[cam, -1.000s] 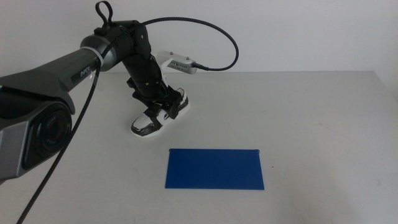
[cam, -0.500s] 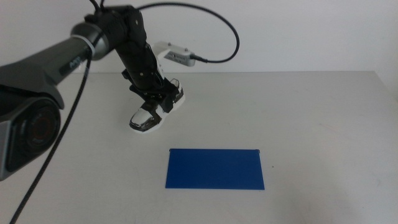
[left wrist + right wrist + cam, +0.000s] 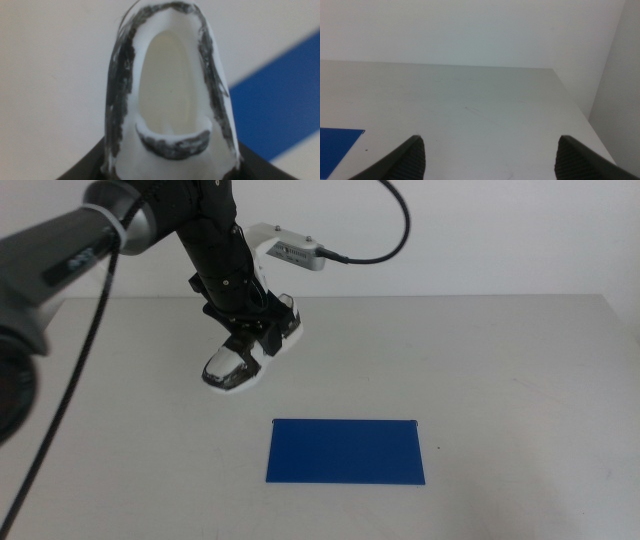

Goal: Use one arm to grab the shoe from the table and place it on the mat.

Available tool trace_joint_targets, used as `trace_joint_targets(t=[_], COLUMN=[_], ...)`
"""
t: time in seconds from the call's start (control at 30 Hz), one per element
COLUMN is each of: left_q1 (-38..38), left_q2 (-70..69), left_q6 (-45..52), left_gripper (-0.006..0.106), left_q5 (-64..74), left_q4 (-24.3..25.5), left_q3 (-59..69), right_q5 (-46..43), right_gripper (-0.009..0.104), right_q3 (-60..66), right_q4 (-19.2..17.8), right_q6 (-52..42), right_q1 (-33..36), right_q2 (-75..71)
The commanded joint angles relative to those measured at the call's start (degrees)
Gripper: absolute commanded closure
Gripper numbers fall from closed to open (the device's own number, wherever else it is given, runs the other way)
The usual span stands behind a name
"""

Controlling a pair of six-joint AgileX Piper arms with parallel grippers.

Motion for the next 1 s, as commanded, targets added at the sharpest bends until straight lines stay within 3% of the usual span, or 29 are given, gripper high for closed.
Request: trace_joint_targets(t=[0.0, 0.33, 0.63, 0.83, 0.97], left_q1=[-1.26, -7.39, -17.41, -19.38, -19.38], left_q2=[-7.82, -19.54, -20.75, -20.30, -19.00], left_q6=[-1.36, -9.07, -18.99, -20.31, -15.19], left_gripper=[0.095, 0.096, 0.096, 0.096, 0.096], left_q5=[-0.89, -12.33, -16.97, -23.46, -23.35], left_q4=[-0.40, 0.91, 10.20, 9.55, 8.47], left_q3=[2.55, 20.90, 25.86, 28.11, 27.98], right_q5=[-4.52, -4.52, -4.52, -4.52, -4.52], right_gripper=[0.029, 0.029, 0.029, 0.029, 0.029], right_q3=[-0.54, -0.54, -0.54, -0.54, -0.54], right_q4=[-0.49, -0.49, -0.49, -0.49, -0.49], right_q6=[-0.73, -0.73, -0.73, -0.73, -0.73], right_q1=[-0.26, -0.26, -0.26, -0.26, -0.26], right_q2=[-1.20, -1.20, -1.20, -1.20, -1.20])
